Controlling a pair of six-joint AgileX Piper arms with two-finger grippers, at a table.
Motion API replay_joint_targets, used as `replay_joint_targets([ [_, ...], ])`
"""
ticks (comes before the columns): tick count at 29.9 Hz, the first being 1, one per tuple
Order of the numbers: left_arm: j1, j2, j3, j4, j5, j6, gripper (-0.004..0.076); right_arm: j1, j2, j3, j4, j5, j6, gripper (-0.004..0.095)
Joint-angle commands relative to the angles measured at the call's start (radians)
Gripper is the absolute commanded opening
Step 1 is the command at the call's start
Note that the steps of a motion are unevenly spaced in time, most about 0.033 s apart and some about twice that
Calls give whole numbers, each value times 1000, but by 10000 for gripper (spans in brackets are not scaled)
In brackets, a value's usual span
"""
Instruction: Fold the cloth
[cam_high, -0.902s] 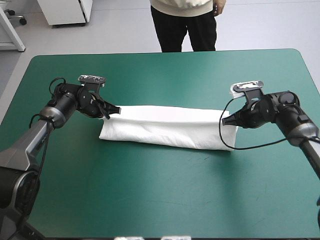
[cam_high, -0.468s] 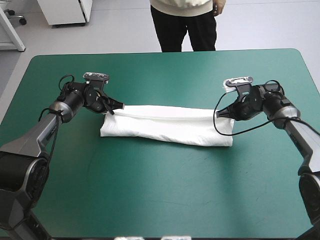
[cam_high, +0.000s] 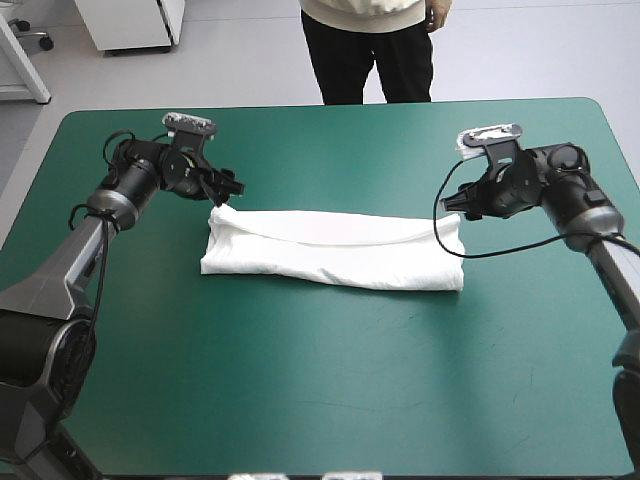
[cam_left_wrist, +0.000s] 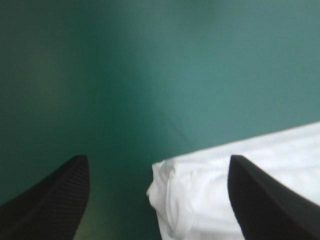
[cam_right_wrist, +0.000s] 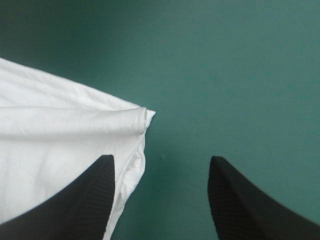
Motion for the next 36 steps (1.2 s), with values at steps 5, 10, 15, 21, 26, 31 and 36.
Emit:
replay_joint_targets([
  [5,-2,-140,-185,-448,94,249,509,-6,-335,-34,-63,80,-4,150],
  [10,-44,-127,-131,-696,231,408,47,-6,-524,56,-131,69,54,-17],
  [15,-114,-82,10,-777,160,440,-9,-6,-607,203,-121,116,88,-17],
  [21,-168,1,92,-812,24,475,-9,-6,-610,374,-108,-88,192,-17],
  [26,-169,91,92,-845,-2,475,-9,-6,-542,402,-81,-160,224,-16],
  [31,-182,155,92,-860,-1,507,-9,-6,-436,402,41,-149,177,126],
  [36,-184,186,94,-849,6,507,-9,-6,-324,402,128,-235,125,350],
])
